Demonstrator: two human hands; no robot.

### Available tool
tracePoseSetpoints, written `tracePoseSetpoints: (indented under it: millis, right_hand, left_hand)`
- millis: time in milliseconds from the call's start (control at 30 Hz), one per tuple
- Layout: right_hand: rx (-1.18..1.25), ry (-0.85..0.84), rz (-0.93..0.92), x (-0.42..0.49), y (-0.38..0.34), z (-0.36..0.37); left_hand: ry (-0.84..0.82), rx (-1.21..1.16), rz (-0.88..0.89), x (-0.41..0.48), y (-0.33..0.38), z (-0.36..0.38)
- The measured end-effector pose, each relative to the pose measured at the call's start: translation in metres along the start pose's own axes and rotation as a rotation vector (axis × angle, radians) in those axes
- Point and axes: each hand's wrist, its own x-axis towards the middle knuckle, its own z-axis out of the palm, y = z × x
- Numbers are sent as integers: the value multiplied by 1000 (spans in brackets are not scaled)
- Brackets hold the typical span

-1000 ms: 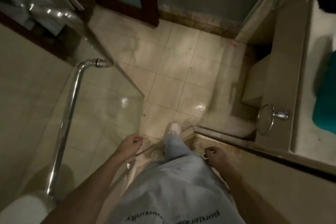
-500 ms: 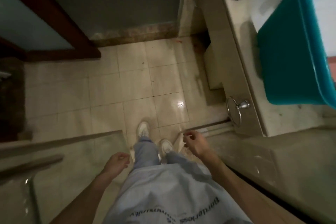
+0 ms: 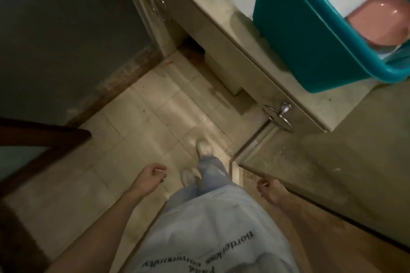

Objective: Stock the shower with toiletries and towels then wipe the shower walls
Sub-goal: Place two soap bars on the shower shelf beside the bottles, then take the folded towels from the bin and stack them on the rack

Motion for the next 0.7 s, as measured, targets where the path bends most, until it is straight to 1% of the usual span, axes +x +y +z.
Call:
tracePoseSetpoints:
  millis: [67,133,233,267,333,400,467,567,633,700]
  right_hand:
    - [52,16,31,-4,-23,-6]
    - [95,28,16,2,-46,-12]
    - [155,25,48,34,-77,-22]
    - [179,18,43,53,-83,-25]
    - [181,28,-16,64,-121,-42]
    - [189,64,-148,49,-178,-77]
    - [145,120,-295,35,-229,-118]
    - [1,369,-633,12,-289,-175]
    - [-39,570,-883,-7,-318,-211]
    - [-107,750,-1060,-29,-342,-244]
  left_hand:
    - [2,65,-14,13,16,-18]
    - [-5,104,-28,28,34,-36]
    - [11,134,-24,50,68,-54]
    - [13,133,-28,56,81,-59]
    - [17,155,-32,67,107,-70]
    - [3,169,-10,76,136,-78]
    - [-7,160,39,89,174,-86]
    - [72,99,172,96,248,-97]
    - [126,57,324,94,308,-104]
    - [150,77,515,87,372,-113]
